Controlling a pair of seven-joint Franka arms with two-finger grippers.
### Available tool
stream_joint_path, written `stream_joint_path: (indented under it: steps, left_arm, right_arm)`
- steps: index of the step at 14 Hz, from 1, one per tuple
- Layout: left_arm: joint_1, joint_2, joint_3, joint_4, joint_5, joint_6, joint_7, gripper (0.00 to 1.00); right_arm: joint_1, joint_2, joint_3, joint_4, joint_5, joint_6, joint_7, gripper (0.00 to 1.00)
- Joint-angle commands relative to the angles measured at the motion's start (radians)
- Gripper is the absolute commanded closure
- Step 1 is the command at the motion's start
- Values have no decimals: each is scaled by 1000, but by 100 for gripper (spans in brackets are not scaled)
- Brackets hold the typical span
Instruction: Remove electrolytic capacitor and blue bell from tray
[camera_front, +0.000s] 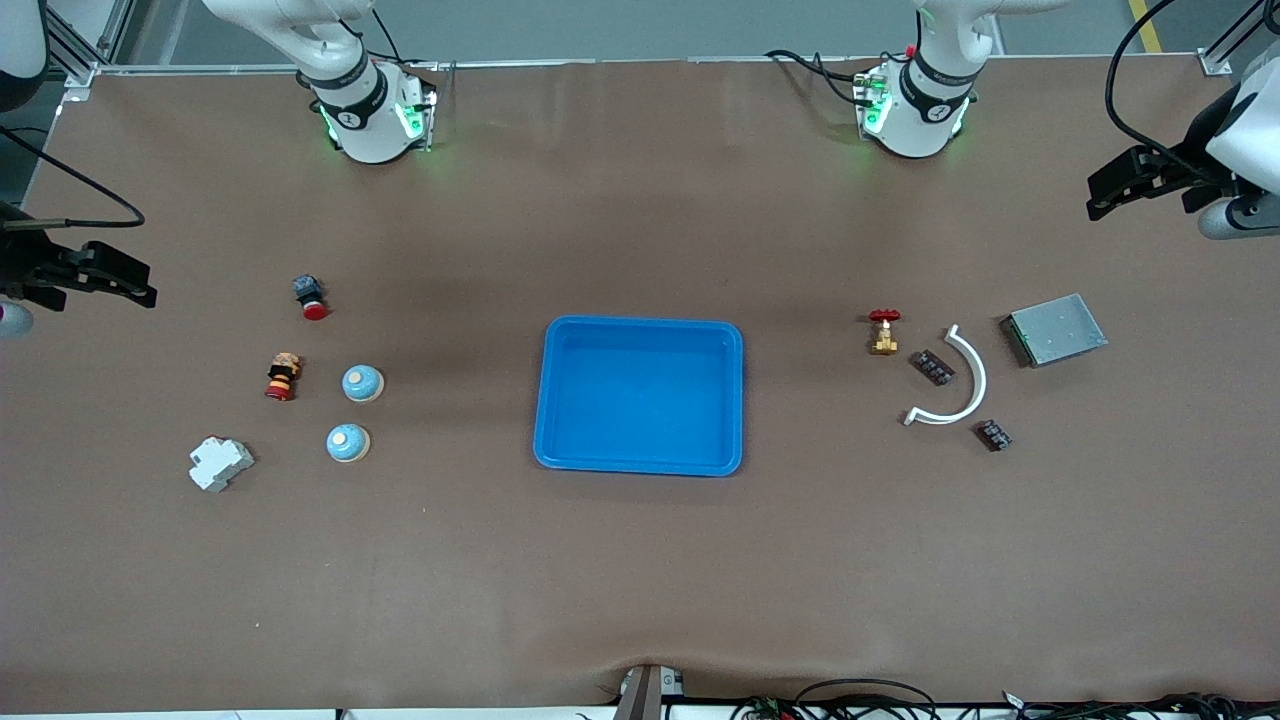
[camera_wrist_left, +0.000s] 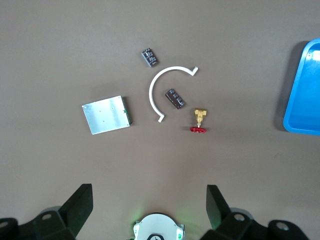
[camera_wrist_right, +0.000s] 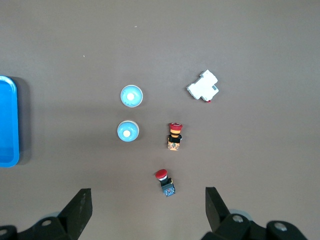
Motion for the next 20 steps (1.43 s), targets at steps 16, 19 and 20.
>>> stream_joint_path:
  steps: [16, 19, 20]
  left_arm:
    - [-4, -19, -19, -12, -11, 88, 10, 0]
    - [-4, -20, -19, -10, -17, 82, 13, 0]
    - [-5, -20, -21, -7, -19, 81, 13, 0]
  right_arm:
    - [-39, -78, 22, 4, 22, 26, 4, 0]
    - [-36, -78, 22, 4, 22, 37, 21, 0]
    - [-36, -78, 22, 4, 22, 37, 21, 0]
